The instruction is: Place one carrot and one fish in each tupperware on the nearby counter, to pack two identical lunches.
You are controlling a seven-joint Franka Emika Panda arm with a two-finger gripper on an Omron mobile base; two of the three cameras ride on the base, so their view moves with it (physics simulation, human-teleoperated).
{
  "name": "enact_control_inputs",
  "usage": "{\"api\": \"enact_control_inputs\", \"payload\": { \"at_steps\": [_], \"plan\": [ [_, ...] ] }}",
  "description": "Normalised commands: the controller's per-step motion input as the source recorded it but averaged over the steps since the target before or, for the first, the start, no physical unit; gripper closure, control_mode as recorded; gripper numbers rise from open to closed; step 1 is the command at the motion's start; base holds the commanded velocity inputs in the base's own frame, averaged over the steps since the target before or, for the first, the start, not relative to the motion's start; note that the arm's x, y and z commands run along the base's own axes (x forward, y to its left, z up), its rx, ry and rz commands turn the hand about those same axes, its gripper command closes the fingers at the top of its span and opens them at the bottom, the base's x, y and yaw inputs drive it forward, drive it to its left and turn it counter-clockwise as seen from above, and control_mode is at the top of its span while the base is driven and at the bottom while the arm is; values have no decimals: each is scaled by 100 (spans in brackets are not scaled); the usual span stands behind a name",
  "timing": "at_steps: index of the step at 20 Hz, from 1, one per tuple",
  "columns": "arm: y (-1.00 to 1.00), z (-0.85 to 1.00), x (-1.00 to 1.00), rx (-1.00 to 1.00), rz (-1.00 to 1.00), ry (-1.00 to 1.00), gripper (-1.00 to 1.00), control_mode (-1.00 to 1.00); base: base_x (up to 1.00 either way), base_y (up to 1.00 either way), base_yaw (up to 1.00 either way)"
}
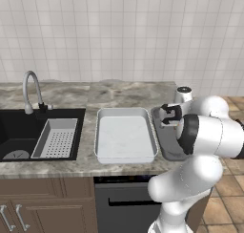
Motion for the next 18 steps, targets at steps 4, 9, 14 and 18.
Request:
{"api": "enact_control_inputs", "payload": {
  "at_steps": [4,9,14,18],
  "plan": [
    [-4,-24,27,0,0,0,100,-100,0,0,0],
    [0,-24,37,0,0,0,100,-100,0,0,0],
    [-8,-7,40,0,0,0,-100,-100,0,0,0],
    [-1,2,38,0,0,0,-100,-100,0,0,0]
  ]
}}
